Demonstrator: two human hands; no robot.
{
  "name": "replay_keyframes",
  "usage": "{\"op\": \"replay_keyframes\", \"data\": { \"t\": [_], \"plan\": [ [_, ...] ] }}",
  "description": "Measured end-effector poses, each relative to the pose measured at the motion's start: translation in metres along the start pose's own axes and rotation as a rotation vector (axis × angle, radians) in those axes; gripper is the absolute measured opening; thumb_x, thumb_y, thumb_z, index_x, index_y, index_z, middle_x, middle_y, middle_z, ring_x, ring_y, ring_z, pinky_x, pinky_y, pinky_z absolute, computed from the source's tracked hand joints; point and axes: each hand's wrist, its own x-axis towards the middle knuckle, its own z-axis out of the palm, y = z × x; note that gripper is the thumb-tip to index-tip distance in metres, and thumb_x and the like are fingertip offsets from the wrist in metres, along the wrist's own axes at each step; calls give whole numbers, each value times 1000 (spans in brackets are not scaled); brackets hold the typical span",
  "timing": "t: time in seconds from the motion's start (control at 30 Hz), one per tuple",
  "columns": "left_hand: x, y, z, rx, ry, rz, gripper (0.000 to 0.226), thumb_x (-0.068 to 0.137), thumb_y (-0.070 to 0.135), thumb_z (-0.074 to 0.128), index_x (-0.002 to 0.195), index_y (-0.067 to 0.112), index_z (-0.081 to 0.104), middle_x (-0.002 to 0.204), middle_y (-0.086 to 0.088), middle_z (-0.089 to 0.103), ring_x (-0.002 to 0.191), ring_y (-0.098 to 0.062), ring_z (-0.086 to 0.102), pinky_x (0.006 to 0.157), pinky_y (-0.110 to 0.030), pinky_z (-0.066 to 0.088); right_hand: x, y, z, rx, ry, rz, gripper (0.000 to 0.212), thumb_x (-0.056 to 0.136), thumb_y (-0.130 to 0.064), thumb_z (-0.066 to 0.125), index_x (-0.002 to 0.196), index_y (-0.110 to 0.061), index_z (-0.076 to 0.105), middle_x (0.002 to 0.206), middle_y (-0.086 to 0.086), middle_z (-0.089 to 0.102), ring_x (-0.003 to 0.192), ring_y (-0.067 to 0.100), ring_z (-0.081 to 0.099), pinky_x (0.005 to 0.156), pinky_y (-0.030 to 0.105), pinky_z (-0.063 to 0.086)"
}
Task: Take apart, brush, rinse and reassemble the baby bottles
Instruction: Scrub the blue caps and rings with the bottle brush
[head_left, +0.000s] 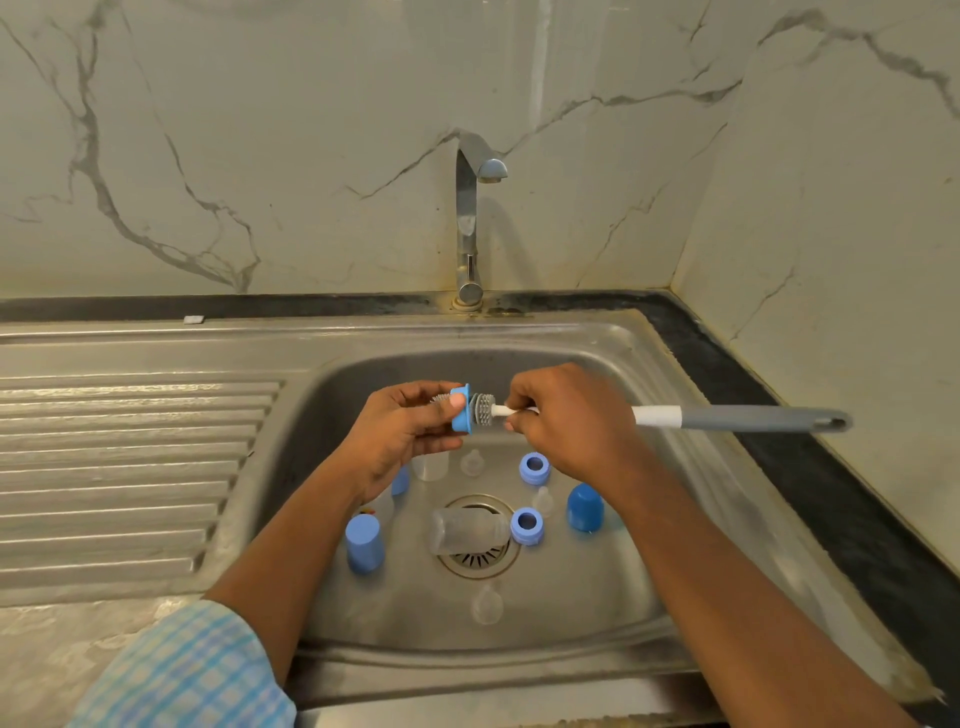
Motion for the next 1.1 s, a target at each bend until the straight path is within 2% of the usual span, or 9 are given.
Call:
{"op": "replay_keyframes", "data": {
  "t": [0.13,0.2,0.33,0.43,0.53,0.7,0.83,0.93,1.1],
  "plan": [
    [-1,2,4,70,59,-81,43,88,43,64,101,3,70,81,-20,74,61,-16,69,60,-26,61,-1,-3,-1,-69,64,-41,8,92,-26,62,96,-28,68,87,-5,66,80,18,59,67,30,42],
    [-2,1,4,40,11,-92,42,83,40,67,104,3,70,86,-18,74,67,-17,70,64,-26,61,-1,-3,1,-74,70,-40,6,91,-28,62,94,-27,68,85,-4,66,80,18,59,65,30,40],
    [-1,0,-1,-99,-120,21,46,68,6,74,113,9,69,106,-10,72,96,-19,70,79,-28,60,-1,5,-1,51,-12,19,14,90,-37,65,86,-24,69,72,-4,64,69,18,59,62,32,43],
    [1,0,-1,-140,-59,68,52,65,-1,73,115,10,66,109,-7,72,99,-19,70,81,-28,60,3,8,-1,167,-111,46,29,94,-38,61,71,-21,62,68,4,66,63,22,59,62,36,49],
    [8,1,-8,-204,103,77,38,78,-8,69,112,9,67,102,-7,73,96,-20,69,88,-29,57,2,16,-7,181,-119,80,39,96,-36,59,61,-20,51,64,6,61,57,19,50,57,34,42],
    [13,-5,-12,-91,246,114,20,84,6,74,101,18,72,90,0,76,90,-17,69,89,-32,55,-4,26,-11,191,131,67,23,96,-38,56,83,-22,68,65,-2,60,65,19,58,62,35,46],
    [10,-6,-5,-43,179,130,24,86,8,73,106,20,73,101,-2,77,100,-19,71,94,-36,55,-3,10,1,174,22,-20,30,100,-34,50,73,-22,56,60,-3,51,60,15,50,55,32,36],
    [9,-6,-4,-1,158,153,36,83,-4,71,111,19,71,102,0,77,103,-17,71,94,-34,54,3,5,11,104,-44,-26,26,101,-37,47,85,-24,63,63,-6,51,66,18,53,59,32,38],
    [8,-5,-3,-7,91,163,39,79,-7,73,113,13,72,106,-4,77,106,-19,70,95,-33,54,10,2,14,73,11,35,39,102,-37,44,65,-25,44,62,-5,48,66,22,51,59,33,34]
  ]
}}
